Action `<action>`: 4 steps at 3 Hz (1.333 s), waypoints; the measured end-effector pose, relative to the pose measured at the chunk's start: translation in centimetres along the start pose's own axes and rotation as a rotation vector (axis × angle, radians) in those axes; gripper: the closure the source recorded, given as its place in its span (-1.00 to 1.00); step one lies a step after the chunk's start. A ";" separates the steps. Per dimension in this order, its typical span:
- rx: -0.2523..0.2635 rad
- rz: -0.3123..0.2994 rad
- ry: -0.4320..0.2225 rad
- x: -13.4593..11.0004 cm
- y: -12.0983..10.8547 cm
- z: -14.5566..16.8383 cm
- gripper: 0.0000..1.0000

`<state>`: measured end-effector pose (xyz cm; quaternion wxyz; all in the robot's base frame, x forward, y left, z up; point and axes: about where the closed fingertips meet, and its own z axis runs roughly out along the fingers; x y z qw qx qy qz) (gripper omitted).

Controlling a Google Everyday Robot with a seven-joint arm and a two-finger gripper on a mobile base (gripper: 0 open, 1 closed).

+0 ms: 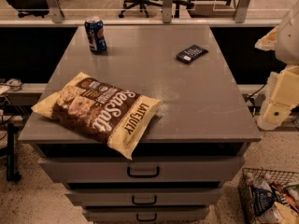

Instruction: Move rxbar blueberry near pepsi can

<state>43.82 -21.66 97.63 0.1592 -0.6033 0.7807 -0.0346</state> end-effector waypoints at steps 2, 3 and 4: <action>0.033 0.020 -0.067 0.1 -2.8 1.4 -1.00; 0.083 0.046 -0.203 -0.1 -8.6 4.3 -1.00; 0.109 0.080 -0.341 -0.6 -14.7 7.5 -1.00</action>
Offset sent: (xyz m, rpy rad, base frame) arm 0.0874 -0.0229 -0.0202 0.1791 -0.1232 -0.0283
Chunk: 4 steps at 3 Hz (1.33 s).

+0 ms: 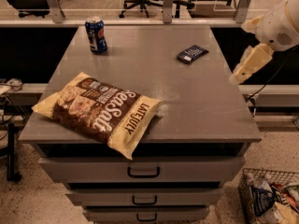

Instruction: Move rxbar blueberry near pepsi can

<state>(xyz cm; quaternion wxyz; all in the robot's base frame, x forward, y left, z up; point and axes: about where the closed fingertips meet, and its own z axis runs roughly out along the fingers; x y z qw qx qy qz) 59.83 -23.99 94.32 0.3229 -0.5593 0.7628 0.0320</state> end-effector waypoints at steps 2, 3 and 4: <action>0.023 0.051 -0.139 0.4 -6.7 3.9 -1.00; 0.027 0.047 -0.139 0.1 -6.7 3.6 -1.00; 0.038 0.075 -0.147 0.1 -6.9 4.3 -1.00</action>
Offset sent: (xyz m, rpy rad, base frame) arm 0.0449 -0.0028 -0.0159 0.0915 -0.0087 0.0035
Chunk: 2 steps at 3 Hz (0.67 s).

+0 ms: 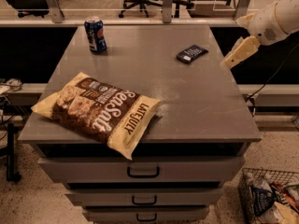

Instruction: Move rxbar blueberry near pepsi can

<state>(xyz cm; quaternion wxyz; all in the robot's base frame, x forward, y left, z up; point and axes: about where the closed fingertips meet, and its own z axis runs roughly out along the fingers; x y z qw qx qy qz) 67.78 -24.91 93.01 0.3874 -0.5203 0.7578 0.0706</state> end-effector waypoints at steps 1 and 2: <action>0.053 0.094 -0.048 1.0 -1.6 2.3 -1.00; 0.125 0.177 -0.117 1.0 -4.8 5.5 -1.00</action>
Offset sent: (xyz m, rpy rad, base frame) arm 0.1175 -0.0088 -0.0392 0.2751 -0.1165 -0.2789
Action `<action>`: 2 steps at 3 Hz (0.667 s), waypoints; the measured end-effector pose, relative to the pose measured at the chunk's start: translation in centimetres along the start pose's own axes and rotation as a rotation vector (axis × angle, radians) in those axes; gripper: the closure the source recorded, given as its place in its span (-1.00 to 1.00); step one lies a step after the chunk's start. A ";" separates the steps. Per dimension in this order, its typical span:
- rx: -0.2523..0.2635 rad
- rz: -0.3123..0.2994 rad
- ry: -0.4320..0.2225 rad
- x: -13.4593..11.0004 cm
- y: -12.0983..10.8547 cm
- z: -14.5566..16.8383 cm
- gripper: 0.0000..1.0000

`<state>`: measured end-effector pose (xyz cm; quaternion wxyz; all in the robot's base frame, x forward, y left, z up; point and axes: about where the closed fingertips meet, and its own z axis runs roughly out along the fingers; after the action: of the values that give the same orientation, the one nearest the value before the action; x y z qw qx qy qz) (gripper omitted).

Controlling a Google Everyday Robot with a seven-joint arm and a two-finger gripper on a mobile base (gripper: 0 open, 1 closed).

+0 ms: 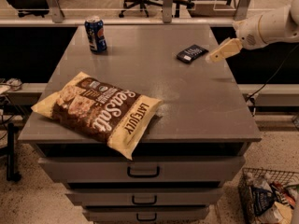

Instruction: Move rxbar blueberry near pepsi can

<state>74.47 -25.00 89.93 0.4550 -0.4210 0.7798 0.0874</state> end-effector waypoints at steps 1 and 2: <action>0.036 0.054 -0.046 -0.2 -1.9 3.2 -1.00; 0.023 0.096 -0.078 -0.4 -2.4 6.5 -1.00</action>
Offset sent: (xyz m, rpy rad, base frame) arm 0.0914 0.0328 -0.0404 0.1765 -0.0033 -0.0642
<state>80.43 -22.88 87.18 0.4851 -0.3740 0.7819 0.1162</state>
